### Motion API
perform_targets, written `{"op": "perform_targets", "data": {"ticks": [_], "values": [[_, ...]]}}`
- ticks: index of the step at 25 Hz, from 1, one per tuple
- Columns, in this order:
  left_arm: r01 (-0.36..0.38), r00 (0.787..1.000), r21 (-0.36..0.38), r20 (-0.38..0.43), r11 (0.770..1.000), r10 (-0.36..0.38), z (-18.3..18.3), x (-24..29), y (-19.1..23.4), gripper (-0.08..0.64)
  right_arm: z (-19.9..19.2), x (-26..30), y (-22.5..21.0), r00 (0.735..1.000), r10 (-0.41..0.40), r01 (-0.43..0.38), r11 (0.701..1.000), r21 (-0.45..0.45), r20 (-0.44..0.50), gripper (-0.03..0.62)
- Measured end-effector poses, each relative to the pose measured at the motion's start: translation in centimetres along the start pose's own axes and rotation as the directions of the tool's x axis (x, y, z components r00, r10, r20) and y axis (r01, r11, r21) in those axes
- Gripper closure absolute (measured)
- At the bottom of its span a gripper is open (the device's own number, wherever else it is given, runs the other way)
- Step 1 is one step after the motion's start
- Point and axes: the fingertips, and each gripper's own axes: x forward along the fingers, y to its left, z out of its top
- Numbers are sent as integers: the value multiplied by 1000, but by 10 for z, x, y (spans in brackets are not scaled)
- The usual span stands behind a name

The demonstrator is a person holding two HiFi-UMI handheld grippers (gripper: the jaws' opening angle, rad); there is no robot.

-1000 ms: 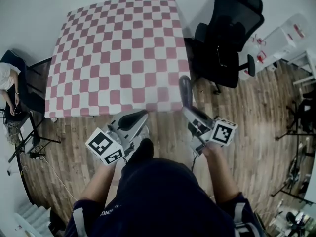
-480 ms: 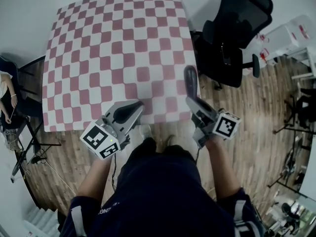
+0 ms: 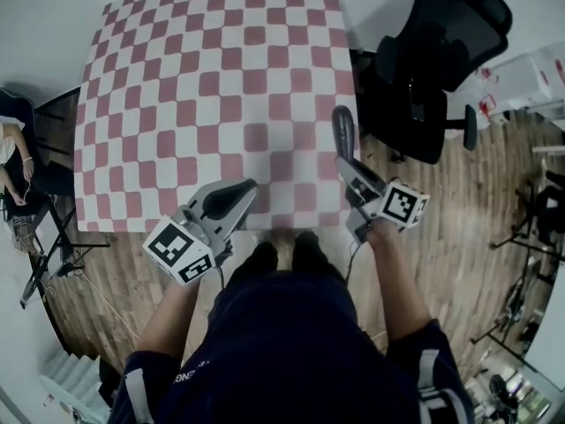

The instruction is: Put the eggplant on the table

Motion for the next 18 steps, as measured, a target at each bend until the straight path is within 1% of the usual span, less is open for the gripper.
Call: {"op": "perform_targets", "data": {"ticks": [3, 5, 7, 12, 14, 18], "values": [[-30, 999, -11, -12, 999, 30, 3, 17, 8, 520, 6, 16, -32, 998, -29, 30, 999, 12, -49, 453], [-47, 999, -19, -19, 999, 47, 5, 31, 13, 520, 12, 29, -50, 997, -16, 18, 1000, 20, -73, 453], [-66, 998, -28, -25, 997, 65, 7, 44, 18, 520, 16, 43, -71, 995, -13, 18, 999, 49, -98, 453], [-98, 994, -46, -47, 994, 96, 7, 74, 30, 520, 21, 73, -119, 985, -52, 67, 994, 91, -162, 453], [-104, 993, -52, -54, 993, 101, 6, 83, 34, 520, 25, 82, -136, 979, -86, 101, 992, 71, -187, 453], [-124, 990, -64, -69, 990, 120, 2, 93, 43, 520, 27, 95, -159, 968, -129, 140, 989, 38, -217, 453]]}}
